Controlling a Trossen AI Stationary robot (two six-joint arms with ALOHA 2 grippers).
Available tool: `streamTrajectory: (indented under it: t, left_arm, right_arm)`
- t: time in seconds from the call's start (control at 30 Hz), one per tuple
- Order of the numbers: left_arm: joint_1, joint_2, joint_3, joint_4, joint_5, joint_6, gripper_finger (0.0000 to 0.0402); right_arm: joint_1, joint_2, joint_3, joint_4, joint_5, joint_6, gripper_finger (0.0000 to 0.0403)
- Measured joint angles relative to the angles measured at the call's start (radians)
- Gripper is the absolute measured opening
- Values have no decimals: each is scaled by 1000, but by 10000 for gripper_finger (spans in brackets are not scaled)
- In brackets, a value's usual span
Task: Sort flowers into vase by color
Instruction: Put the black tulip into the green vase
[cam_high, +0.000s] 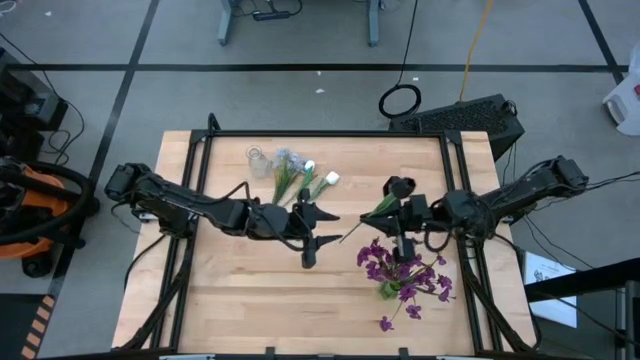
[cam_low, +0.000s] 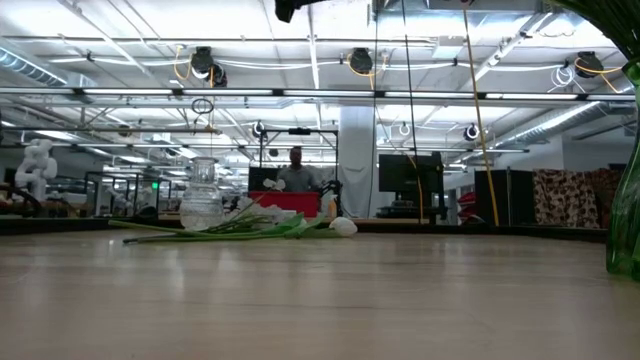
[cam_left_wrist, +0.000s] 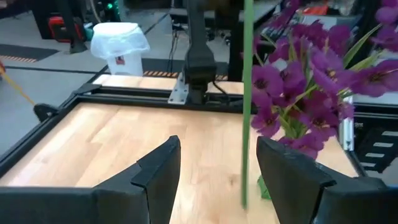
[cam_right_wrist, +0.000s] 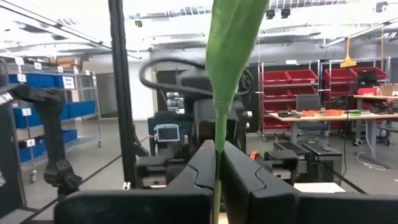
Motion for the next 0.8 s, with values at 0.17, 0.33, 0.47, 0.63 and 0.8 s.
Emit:
streamTrajectory:
  t: [0.17, 0.33, 0.47, 0.63, 0.8]
  left_arm:
    - [-32, 0, 0, -48, -47, -32, 217]
    - [-74, 0, 0, -101, -93, -76, 217]
    - [-110, 24, 0, -109, -115, -128, 217]
    - [-150, 86, 0, -78, -120, -162, 217]
    - [-175, 182, -1, 38, -123, -187, 217]
  right_arm:
    - [4, -120, 0, -101, 0, 13, 4]
    - [27, -244, 0, -252, 40, 55, 4]
    - [66, -319, 2, -371, 59, 88, 4]
    - [124, -405, 76, -568, 151, 93, 4]
    - [180, -448, 152, -722, 185, 105, 4]
